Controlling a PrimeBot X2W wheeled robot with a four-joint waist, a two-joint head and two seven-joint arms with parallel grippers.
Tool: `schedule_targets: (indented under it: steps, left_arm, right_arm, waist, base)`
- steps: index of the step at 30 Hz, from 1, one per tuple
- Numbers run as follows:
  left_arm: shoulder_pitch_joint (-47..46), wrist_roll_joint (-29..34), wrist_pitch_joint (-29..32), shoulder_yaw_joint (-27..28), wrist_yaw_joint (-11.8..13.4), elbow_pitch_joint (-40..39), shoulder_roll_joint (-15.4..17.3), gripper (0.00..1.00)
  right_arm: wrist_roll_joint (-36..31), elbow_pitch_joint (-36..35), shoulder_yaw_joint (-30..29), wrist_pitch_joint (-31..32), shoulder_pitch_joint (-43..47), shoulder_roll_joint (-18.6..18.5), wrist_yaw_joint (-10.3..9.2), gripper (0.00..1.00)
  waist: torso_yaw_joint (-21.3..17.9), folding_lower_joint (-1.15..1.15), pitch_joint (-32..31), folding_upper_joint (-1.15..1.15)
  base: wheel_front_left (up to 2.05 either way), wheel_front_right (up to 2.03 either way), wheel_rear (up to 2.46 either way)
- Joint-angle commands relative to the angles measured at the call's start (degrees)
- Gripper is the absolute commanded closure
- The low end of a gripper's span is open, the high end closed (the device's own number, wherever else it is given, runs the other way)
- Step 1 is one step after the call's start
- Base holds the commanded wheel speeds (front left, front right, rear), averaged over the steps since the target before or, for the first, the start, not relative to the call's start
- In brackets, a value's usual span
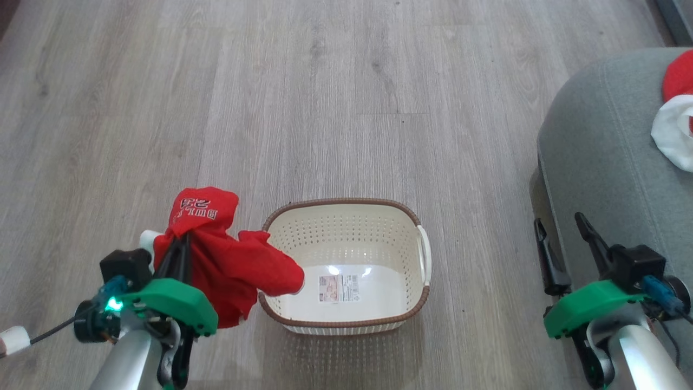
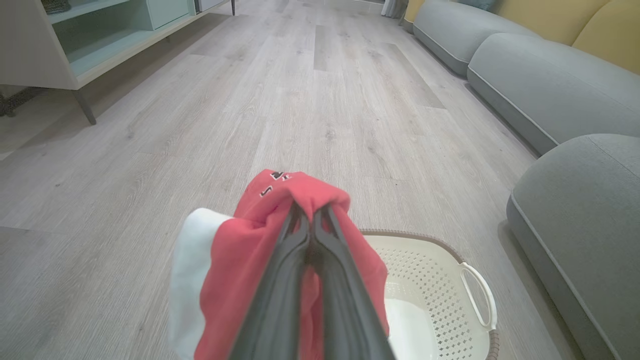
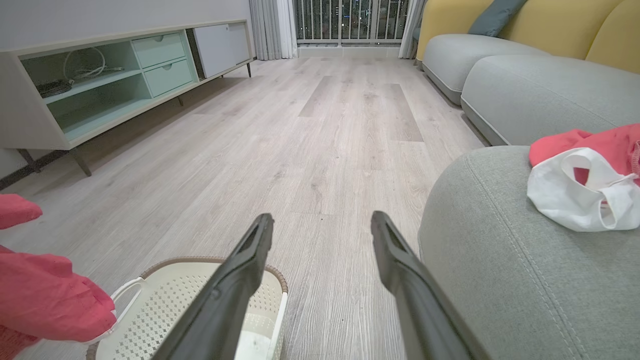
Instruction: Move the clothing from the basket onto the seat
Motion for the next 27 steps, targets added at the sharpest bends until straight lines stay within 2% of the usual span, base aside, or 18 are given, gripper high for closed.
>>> schedule_targets:
  steps: [1,24,27]
  left_arm:
    - [-1.56,0.58,-0.8,2.4,-0.17,-2.12,1.41,1.0]
    - [-1.53,2.13,-0.8,3.92,-1.74,-1.73,0.34,1.0]
    - [-1.73,2.29,-0.8,3.72,-2.08,-2.21,-0.02,1.0]
  right_arm:
    - [0.21,-1.37,1.41,-0.37,-0.45,-1.16,-0.02,0.0]
    - [0.57,-1.08,2.35,-0.37,-0.44,-1.35,-0.02,0.0]
    - [0.38,-1.64,3.85,-0.37,-0.74,-1.49,-0.02,0.0]
  waist:
    - [0.05,0.01,-0.08,0.0]
    - [-0.08,0.01,-1.05,0.0]
    - [-0.2,0.01,-0.95,0.0]
  base:
    - [0.0,0.0,0.0]
    - [0.0,0.0,0.0]
    - [0.0,0.0,0.0]
